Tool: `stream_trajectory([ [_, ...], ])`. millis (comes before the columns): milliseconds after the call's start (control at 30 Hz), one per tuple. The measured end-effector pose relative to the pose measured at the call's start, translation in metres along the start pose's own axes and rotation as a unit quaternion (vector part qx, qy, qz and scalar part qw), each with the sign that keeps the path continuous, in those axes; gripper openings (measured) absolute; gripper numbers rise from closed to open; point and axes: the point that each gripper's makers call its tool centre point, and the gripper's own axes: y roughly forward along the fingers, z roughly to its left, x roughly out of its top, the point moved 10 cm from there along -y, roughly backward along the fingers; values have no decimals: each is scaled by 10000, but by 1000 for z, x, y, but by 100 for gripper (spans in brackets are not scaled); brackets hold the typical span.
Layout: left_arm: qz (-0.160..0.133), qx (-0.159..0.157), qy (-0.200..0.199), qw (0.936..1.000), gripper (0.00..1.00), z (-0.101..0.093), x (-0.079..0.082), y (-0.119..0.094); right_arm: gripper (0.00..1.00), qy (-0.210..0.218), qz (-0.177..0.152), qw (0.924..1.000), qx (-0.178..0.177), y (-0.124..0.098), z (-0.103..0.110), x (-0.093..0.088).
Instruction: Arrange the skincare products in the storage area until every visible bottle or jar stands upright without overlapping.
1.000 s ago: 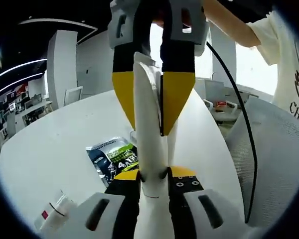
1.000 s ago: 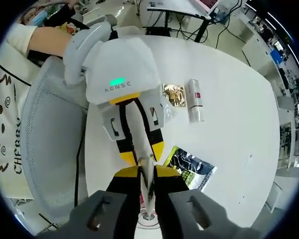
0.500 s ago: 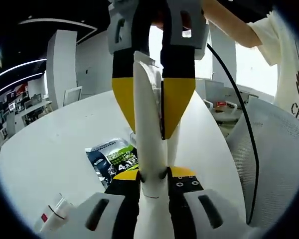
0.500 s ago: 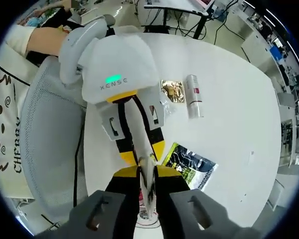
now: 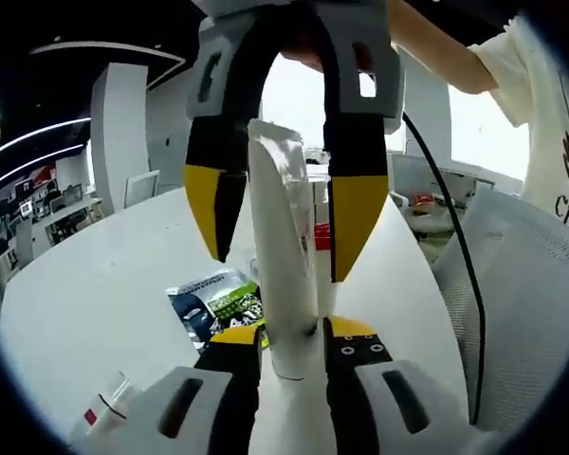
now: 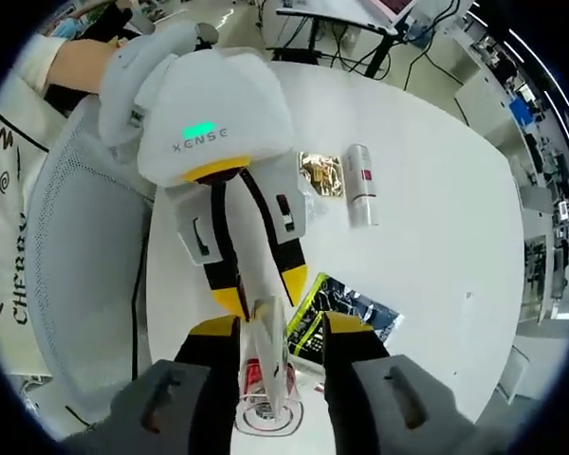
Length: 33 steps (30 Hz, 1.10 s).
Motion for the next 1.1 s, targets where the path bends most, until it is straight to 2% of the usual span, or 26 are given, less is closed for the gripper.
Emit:
stream_trajectory([
  [100, 8, 28, 36, 10000, 24, -2, 1, -4, 39, 9, -46, 10000, -80, -1, 0, -1],
  [167, 80, 81, 50, 9999, 25, -4, 0, -9, 46, -9, -125, 9999, -108, -3, 3, -3],
  [300, 155, 140, 27, 9998, 35, -7, -1, -16, 49, -36, -234, 9995, -231, -5, 6, -4],
  [433, 343, 406, 129, 9985, 41, -9, -2, -24, 54, 11, -359, 9988, -321, -8, 7, -6],
  [600, 473, 447, 113, 9978, 48, -12, -3, -36, 68, 157, -604, 9960, -636, -15, 8, -13],
  [767, 367, 646, 11, 9972, 55, -16, 2, -50, 84, 352, -1044, 9892, -964, -22, 14, -21],
  [833, 344, 647, -32, 9973, 58, -23, 8, -57, 89, 444, -1178, 9864, -1062, -23, 16, -23],
  [967, 393, 816, -134, 9958, 63, -24, 12, -69, 94, 570, -1279, 9827, -1214, -26, 22, -34],
  [1100, 272, 1009, -343, 9939, 70, -21, 14, -82, 100, 831, -1681, 9724, -1386, -32, 29, -43],
])
